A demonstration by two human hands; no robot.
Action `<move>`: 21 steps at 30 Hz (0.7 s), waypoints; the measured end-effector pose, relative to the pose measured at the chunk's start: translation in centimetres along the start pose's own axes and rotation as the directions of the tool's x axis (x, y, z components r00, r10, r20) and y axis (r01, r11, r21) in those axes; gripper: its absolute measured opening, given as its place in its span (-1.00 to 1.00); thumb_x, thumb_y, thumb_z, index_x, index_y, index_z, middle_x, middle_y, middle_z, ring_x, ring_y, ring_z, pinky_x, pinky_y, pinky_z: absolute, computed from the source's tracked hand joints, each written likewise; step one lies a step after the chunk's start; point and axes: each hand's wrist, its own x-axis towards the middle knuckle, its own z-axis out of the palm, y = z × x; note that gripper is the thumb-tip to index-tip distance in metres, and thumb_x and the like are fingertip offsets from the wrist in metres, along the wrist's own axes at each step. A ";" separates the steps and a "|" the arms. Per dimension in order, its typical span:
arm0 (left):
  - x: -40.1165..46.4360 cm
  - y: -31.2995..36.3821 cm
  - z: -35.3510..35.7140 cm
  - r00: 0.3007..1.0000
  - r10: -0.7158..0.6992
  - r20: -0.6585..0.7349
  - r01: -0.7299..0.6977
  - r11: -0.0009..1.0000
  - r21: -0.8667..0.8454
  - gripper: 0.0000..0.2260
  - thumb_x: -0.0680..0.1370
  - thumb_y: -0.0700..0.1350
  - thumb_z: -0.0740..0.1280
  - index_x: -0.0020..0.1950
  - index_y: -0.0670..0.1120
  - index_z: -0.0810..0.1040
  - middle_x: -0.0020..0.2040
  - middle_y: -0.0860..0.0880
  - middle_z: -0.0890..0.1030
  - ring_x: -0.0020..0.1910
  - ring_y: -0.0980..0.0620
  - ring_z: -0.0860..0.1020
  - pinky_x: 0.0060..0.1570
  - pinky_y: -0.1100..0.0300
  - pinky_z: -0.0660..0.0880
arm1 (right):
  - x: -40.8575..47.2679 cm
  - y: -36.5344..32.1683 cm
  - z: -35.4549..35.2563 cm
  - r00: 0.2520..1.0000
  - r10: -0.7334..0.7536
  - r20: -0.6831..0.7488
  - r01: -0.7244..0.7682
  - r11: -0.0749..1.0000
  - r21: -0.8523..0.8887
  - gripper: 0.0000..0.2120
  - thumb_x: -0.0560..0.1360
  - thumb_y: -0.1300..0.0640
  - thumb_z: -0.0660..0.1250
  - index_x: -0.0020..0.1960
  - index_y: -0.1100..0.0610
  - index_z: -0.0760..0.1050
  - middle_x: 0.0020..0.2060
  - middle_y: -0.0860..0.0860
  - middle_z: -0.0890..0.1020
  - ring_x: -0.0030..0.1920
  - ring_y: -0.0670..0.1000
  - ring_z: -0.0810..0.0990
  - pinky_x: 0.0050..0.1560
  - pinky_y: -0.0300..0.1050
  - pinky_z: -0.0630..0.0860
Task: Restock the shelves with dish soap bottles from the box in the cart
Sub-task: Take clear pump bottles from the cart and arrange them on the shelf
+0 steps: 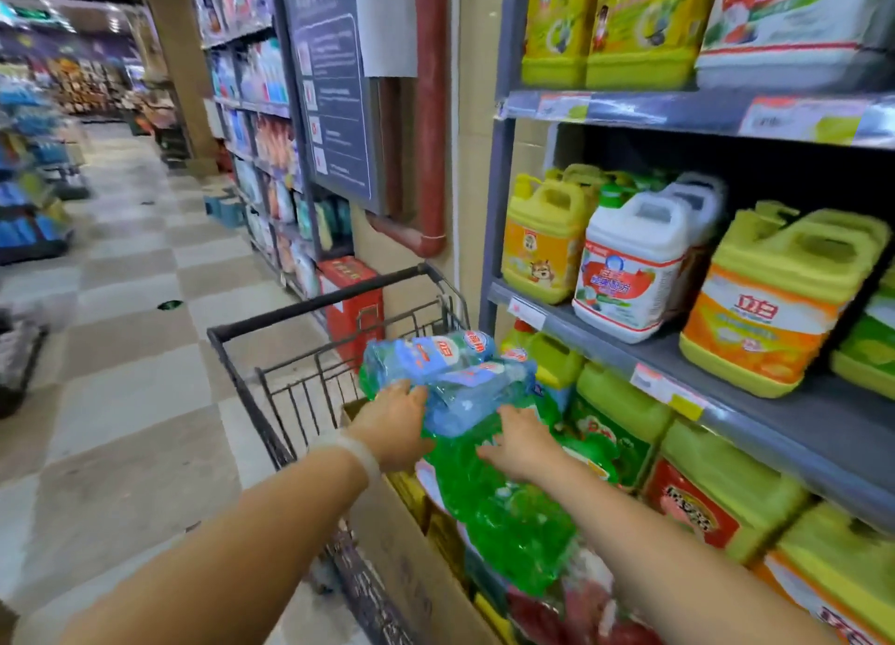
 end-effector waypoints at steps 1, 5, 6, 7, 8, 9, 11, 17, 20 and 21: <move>1.6 -0.2 -0.5 1.000 0.011 0.009 -0.011 1.000 -0.015 -0.44 0.51 0.02 0.31 0.43 -0.16 0.25 0.38 -0.17 0.35 0.35 -0.16 0.36 0.32 0.03 0.34 | 0.9 0.0 -0.4 1.000 0.025 0.010 -0.025 0.999 0.025 -0.41 0.48 -0.04 0.35 0.39 0.19 0.24 0.36 0.20 0.37 0.38 0.17 0.34 0.34 -0.08 0.29; 7.6 -0.1 -1.2 0.995 0.083 0.055 -0.080 0.996 -0.050 -0.45 0.57 0.08 0.24 0.45 -0.21 0.23 0.42 -0.20 0.32 0.40 -0.15 0.32 0.34 0.05 0.29 | 4.2 0.0 -1.6 0.993 0.120 0.021 -0.122 0.981 0.151 -0.53 0.59 0.03 0.19 0.42 0.21 0.25 0.40 0.18 0.36 0.39 0.15 0.35 0.30 -0.12 0.29; 9.2 -0.2 -1.1 0.993 0.105 0.060 -0.102 0.993 -0.060 -0.47 0.57 0.08 0.23 0.42 -0.22 0.26 0.40 -0.21 0.35 0.38 -0.14 0.35 0.33 0.06 0.30 | 5.0 -0.1 -1.9 0.988 0.152 0.016 -0.152 0.966 0.210 -0.59 0.60 0.05 0.16 0.39 0.21 0.31 0.38 0.19 0.40 0.37 0.15 0.38 0.26 -0.13 0.32; 10.5 -0.1 -1.0 0.990 0.125 0.069 -0.120 0.990 -0.073 -0.49 0.57 0.08 0.23 0.40 -0.22 0.29 0.37 -0.22 0.38 0.34 -0.15 0.38 0.30 0.07 0.32 | 6.0 -0.2 -2.0 0.981 0.191 0.021 -0.189 0.944 0.272 -0.65 0.61 0.05 0.14 0.33 0.18 0.39 0.33 0.20 0.46 0.32 0.14 0.44 0.19 -0.15 0.37; 11.7 -0.1 -1.0 0.986 0.148 0.076 -0.142 0.986 -0.084 -0.50 0.57 0.08 0.24 0.38 -0.22 0.32 0.35 -0.22 0.41 0.31 -0.16 0.40 0.26 0.06 0.34 | 7.1 -0.3 -2.0 0.974 0.227 0.015 -0.218 0.913 0.346 -0.75 0.61 0.05 0.14 0.20 0.10 0.46 0.22 0.19 0.54 0.21 0.12 0.52 0.08 -0.17 0.43; 12.7 -0.1 -1.0 0.981 0.169 0.097 -0.162 0.984 -0.078 -0.49 0.56 0.09 0.24 0.37 -0.22 0.33 0.33 -0.22 0.41 0.30 -0.17 0.42 0.24 0.04 0.35 | 8.2 -0.4 -1.8 0.963 0.270 0.017 -0.252 0.869 0.425 -0.86 0.61 0.03 0.15 0.04 0.02 0.46 0.06 0.14 0.59 0.02 0.05 0.58 -0.08 -0.22 0.47; 14.5 -0.2 -0.9 0.964 0.211 0.164 -0.206 0.977 -0.048 -0.50 0.56 0.11 0.24 0.34 -0.22 0.34 0.31 -0.23 0.42 0.28 -0.18 0.43 0.20 0.05 0.36 | 10.0 -0.6 -1.4 0.936 0.352 0.031 -0.307 0.768 0.562 -0.87 0.60 0.01 0.17 0.03 0.02 0.46 -0.10 0.04 0.50 -0.23 -0.06 0.49 -0.34 -0.37 0.38; 17.5 -1.2 -0.7 0.843 0.335 0.421 -0.302 0.942 -0.144 -0.59 0.59 0.08 0.19 0.31 -0.17 0.43 0.31 -0.20 0.48 0.27 -0.14 0.46 0.17 0.12 0.39 | 13.5 -2.4 -1.3 0.778 0.546 0.310 -0.545 0.342 0.765 -0.45 0.51 -0.11 0.30 0.36 0.20 0.33 0.31 0.20 0.46 0.24 0.24 0.49 0.05 0.18 0.44; 18.3 -1.8 -0.1 0.809 0.375 0.453 -0.323 0.927 -0.190 -0.54 0.57 0.11 0.20 0.38 -0.12 0.39 0.37 -0.18 0.43 0.33 -0.13 0.41 0.25 0.12 0.35 | 14.8 -2.4 -1.3 0.712 0.587 0.385 -0.636 0.307 0.708 -0.53 0.44 -0.15 0.37 0.16 0.17 0.45 0.10 0.19 0.58 -0.01 0.17 0.57 -0.06 0.10 0.43; 18.4 -1.8 0.1 0.809 0.377 0.450 -0.325 0.926 -0.191 -0.52 0.56 0.13 0.20 0.38 -0.12 0.38 0.37 -0.18 0.43 0.34 -0.13 0.41 0.26 0.11 0.34 | 15.1 -2.3 -1.1 0.698 0.600 0.391 -0.653 0.309 0.692 -0.62 0.42 -0.15 0.39 -0.01 0.15 0.47 -0.09 0.15 0.60 -0.17 0.12 0.57 -0.09 0.06 0.45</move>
